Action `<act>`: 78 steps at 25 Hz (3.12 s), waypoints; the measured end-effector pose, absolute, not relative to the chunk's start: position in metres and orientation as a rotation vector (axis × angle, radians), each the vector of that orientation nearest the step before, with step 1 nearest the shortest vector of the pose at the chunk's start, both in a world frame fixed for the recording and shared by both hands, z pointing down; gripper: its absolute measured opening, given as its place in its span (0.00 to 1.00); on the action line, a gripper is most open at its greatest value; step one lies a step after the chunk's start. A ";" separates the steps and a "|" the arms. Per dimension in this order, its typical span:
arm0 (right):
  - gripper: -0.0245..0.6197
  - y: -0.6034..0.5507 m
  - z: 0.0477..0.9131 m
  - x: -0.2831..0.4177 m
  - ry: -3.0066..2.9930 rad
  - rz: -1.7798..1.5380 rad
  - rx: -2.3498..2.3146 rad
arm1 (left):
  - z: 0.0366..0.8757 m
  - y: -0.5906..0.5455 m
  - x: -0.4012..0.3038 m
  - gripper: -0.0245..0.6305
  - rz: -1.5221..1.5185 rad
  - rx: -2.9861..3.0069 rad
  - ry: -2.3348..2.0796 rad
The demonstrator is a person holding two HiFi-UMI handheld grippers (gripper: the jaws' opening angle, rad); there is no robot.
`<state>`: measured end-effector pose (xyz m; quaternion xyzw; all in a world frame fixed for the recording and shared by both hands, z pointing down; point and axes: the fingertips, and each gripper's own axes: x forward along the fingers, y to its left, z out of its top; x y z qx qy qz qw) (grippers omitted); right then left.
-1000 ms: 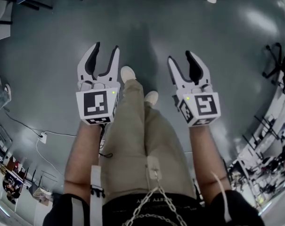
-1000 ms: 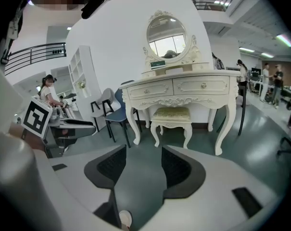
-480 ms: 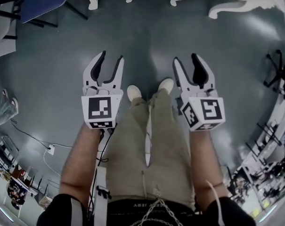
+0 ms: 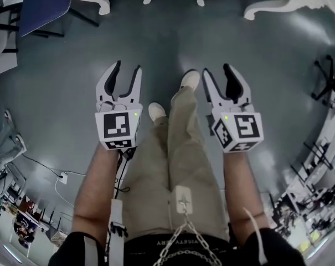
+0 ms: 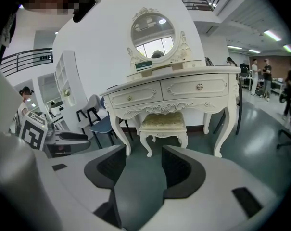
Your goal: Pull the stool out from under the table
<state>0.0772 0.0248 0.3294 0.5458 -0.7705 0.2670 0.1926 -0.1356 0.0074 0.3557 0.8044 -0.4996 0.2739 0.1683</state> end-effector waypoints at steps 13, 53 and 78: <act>0.36 -0.032 0.334 0.117 -2.155 0.731 1.443 | 0.351 -0.057 -0.099 0.31 0.777 2.248 -1.465; 0.36 -0.216 0.447 0.143 -2.095 0.606 1.225 | 0.473 -0.224 -0.108 0.31 0.988 2.132 -1.463; 0.44 -0.302 0.564 0.184 -1.783 0.479 1.203 | 0.580 -0.322 -0.129 0.41 1.401 2.217 -1.313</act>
